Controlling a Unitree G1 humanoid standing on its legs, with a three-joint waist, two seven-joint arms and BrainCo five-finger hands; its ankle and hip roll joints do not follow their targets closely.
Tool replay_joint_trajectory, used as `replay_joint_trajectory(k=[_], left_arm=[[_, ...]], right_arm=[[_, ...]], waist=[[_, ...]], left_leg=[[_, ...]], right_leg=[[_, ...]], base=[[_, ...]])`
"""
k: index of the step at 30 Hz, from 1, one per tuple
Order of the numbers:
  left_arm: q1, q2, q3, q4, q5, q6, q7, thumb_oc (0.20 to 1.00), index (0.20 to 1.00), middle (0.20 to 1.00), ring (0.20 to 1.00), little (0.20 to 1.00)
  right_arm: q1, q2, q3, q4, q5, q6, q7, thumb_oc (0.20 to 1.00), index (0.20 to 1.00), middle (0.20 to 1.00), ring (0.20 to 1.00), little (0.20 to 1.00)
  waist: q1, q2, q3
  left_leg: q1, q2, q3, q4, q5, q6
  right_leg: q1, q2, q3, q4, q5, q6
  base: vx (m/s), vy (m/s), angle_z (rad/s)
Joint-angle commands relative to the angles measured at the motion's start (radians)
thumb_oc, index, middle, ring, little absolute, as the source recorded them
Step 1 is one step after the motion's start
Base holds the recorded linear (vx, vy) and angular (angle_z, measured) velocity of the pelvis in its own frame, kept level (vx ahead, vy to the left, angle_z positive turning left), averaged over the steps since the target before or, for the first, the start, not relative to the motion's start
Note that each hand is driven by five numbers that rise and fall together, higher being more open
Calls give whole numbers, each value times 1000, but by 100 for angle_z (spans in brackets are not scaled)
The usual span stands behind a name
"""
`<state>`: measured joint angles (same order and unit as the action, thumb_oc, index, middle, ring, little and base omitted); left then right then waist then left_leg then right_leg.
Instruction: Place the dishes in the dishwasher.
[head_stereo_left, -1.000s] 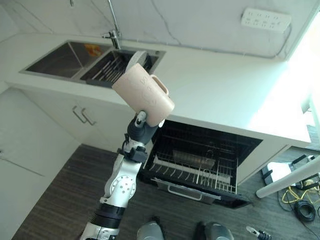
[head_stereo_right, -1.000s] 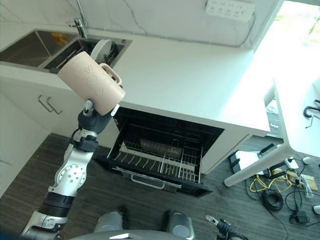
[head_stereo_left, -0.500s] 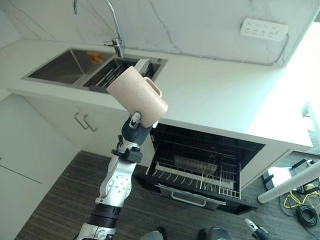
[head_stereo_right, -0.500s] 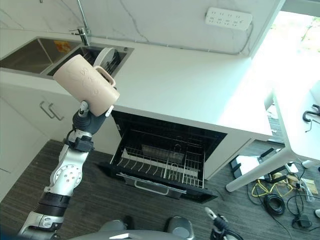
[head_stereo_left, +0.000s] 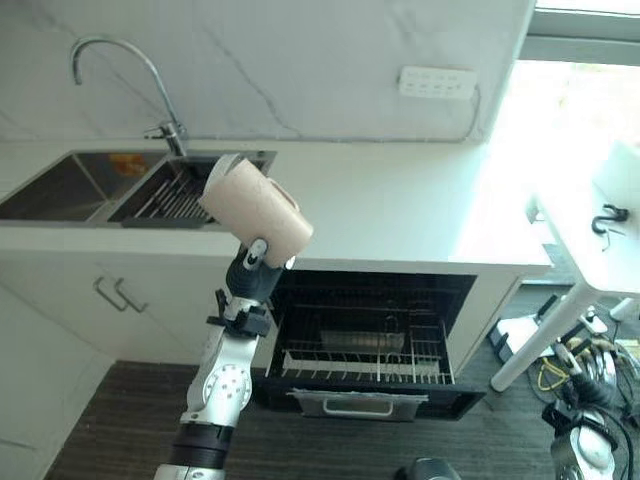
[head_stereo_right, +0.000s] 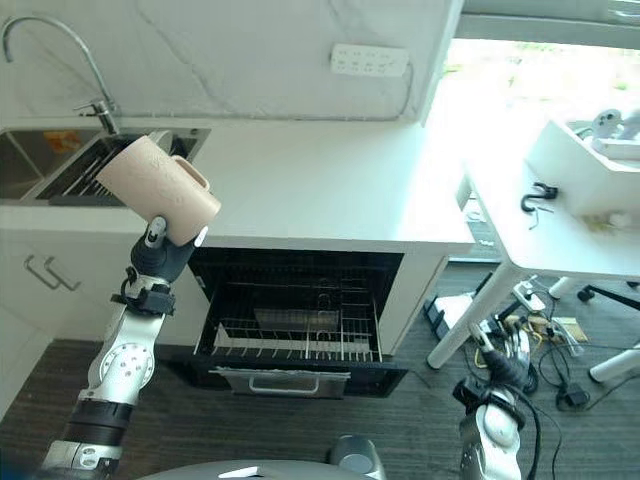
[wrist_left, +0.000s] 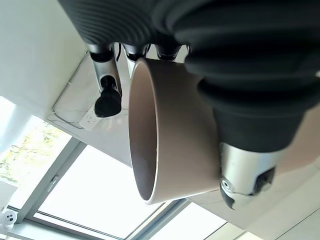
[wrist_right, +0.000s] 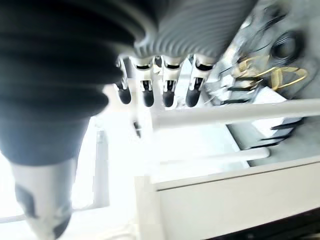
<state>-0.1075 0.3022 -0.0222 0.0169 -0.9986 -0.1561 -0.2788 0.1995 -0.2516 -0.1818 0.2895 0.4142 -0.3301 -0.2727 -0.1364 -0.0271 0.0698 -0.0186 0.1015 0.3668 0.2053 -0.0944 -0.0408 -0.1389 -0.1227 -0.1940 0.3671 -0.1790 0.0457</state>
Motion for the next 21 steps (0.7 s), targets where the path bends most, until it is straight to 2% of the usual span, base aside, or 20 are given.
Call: replay_joint_trajectory(k=[1, 2, 4, 6, 10, 15, 21], left_arm=[[-39, 12, 39, 0, 70, -144, 43, 200, 200, 200, 200, 200], [-37, 13, 38, 3, 89, -162, 56, 200, 200, 200, 200, 200], [-33, 18, 29, 25, 180, -243, 131, 200, 200, 200, 200, 200], [-31, 18, 20, 32, 223, -279, 180, 200, 200, 200, 200, 200], [-30, 3, -17, 67, 268, -347, 243, 200, 200, 200, 200, 200], [-43, -15, -63, 83, 328, -387, 286, 200, 200, 200, 200, 200], [-52, -6, -91, 81, 441, -412, 374, 200, 200, 200, 200, 200]], right_arm=[[-42, -41, 16, -73, -113, -15, 61, 1000, 1000, 1000, 1000, 1000], [-42, -49, 26, -104, -112, -12, 78, 1000, 1000, 1000, 1000, 1000], [-52, -98, 92, -229, -150, 43, 198, 1000, 1000, 1000, 1000, 1000], [-58, -115, 125, -276, -143, 49, 248, 1000, 1000, 1000, 1000, 1000], [-85, -147, 206, -382, -139, 12, 352, 1000, 1000, 1000, 1000, 1000], [-129, -178, 279, -490, -142, -21, 385, 1000, 1000, 1000, 1000, 1000], [-180, -183, 327, -562, -86, -18, 386, 1000, 1000, 1000, 1000, 1000]], waist=[[-1, -3, 21], [-3, -3, 19], [-7, -5, 18], [-7, -8, 16], [-1, -17, 13], [8, -25, 10], [30, -25, 4]], left_leg=[[17, 14, -39, 95, -158, 18], [18, 13, -36, 95, -159, 18], [21, 12, -26, 95, -162, 22], [23, 12, -22, 95, -163, 22], [23, 13, -16, 95, -163, 22], [22, 16, -17, 95, -163, 21], [16, 13, -33, 95, -162, 20]], right_leg=[[51, -66, -23, -67, 66, 119], [49, -65, -20, -67, 66, 120], [45, -65, -14, -67, 64, 120], [44, -65, -13, -67, 63, 120], [44, -65, -15, -67, 63, 119], [46, -64, -18, -67, 61, 119], [51, -60, -19, -67, 56, 116]], base=[[-4, 51, -28], [-7, 59, -22], [-17, 66, -36], [-15, 37, -33], [-30, 13, -6], [-15, 1, -1], [0, 0, 0]])
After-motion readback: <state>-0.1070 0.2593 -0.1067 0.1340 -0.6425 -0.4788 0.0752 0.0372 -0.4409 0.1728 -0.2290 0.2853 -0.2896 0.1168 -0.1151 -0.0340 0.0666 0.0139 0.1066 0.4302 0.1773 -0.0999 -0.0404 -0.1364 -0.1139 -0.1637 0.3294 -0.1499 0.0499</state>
